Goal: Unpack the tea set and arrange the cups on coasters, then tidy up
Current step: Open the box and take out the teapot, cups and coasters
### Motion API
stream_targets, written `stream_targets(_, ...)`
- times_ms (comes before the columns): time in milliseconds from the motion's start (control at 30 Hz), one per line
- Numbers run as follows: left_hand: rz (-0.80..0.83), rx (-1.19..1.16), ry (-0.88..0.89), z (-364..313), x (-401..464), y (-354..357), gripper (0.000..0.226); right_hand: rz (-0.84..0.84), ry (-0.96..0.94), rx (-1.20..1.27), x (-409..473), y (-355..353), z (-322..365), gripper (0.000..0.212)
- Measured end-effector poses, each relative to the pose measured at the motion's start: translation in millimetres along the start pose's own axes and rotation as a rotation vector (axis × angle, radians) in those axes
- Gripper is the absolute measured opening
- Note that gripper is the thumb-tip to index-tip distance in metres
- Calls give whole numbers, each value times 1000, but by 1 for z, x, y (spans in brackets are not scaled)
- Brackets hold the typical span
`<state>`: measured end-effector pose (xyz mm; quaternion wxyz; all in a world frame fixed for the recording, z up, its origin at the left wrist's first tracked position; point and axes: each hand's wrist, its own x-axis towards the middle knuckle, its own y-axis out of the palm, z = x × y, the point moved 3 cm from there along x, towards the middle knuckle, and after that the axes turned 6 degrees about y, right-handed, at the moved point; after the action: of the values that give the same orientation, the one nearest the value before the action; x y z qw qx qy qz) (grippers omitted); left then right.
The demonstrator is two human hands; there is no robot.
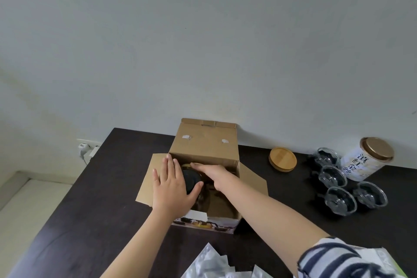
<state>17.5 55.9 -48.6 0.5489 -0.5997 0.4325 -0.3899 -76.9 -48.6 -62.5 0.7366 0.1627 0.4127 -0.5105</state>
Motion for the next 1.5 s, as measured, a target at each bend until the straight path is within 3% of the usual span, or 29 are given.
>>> stream_targets(467, -24, -2, 5, 1, 2, 2, 114, 50, 143, 144, -2, 5, -3, 89)
stream_targets(667, -37, -3, 3, 1, 1, 4, 105, 61, 75, 248, 8, 8, -10, 109)
stream_targets(933, -56, 2, 4, 4, 2, 6, 103, 2, -56, 223, -22, -17, 3, 85)
stream_targets(1067, -31, -9, 8, 4, 0, 4, 106, 58, -162, 205, -53, -38, 19, 62)
stream_targets(1167, -16, 3, 11, 4, 0, 3, 108, -2, -234, 237, -65, -70, 20, 73)
stream_targets(1300, -14, -7, 15, 3, 0, 2, 110, -210, -282, 274, -65, -130, -1, 51)
stream_targets(1500, -19, -5, 14, 3, 2, 4, 109, -572, -225, 321, -37, -211, -74, 48)
